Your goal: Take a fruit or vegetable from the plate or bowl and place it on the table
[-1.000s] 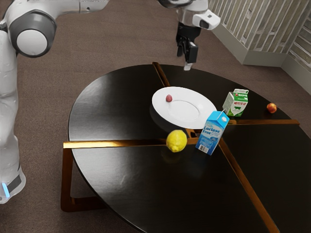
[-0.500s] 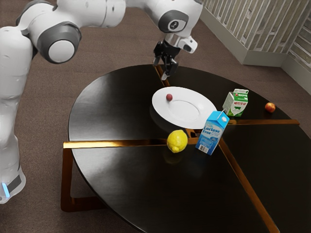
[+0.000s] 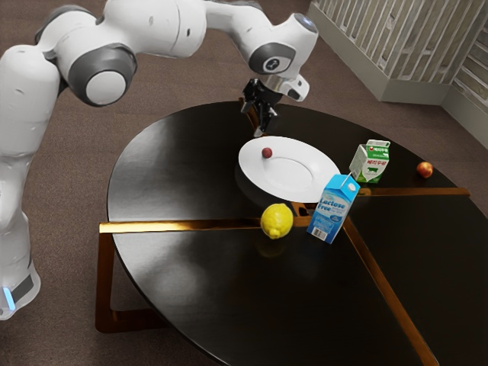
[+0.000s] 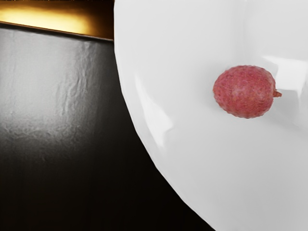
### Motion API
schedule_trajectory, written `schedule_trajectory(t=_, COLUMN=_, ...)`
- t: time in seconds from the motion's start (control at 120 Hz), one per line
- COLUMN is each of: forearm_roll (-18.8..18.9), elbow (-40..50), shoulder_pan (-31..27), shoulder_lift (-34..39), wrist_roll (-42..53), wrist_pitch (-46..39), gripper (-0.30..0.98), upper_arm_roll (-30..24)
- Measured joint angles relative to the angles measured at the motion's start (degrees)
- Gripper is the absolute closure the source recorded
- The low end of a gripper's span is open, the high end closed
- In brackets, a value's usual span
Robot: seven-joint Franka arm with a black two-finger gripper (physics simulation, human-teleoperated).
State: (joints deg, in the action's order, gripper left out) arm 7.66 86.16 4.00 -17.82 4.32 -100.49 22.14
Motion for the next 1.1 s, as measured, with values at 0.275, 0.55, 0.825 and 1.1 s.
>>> schedule_trajectory(t=0.275, forearm_roll=0.09, elbow=-0.77, shoulder_pan=0.48, shoulder_lift=-2.92, wrist_roll=-0.78, wrist_pitch=-2.05, gripper=0.00, upper_arm_roll=-0.46)
schedule_trajectory(t=0.55, forearm_roll=-0.70, elbow=-1.27, shoulder_pan=0.38, shoulder_lift=-3.00, wrist_roll=-1.26, wrist_pitch=-5.00, gripper=0.00, upper_arm_roll=-0.78)
schedule_trajectory(t=0.825, forearm_roll=-1.27, elbow=-1.29, shoulder_pan=0.40, shoulder_lift=-4.81, wrist_roll=-1.57, wrist_pitch=-8.32, gripper=0.00, upper_arm_roll=-0.79)
schedule_trajectory(t=1.1, forearm_roll=-1.35, elbow=-1.16, shoulder_pan=0.21, shoulder_lift=-6.39, wrist_roll=-1.78, wrist_pitch=-10.07, gripper=0.00, upper_arm_roll=-1.24)
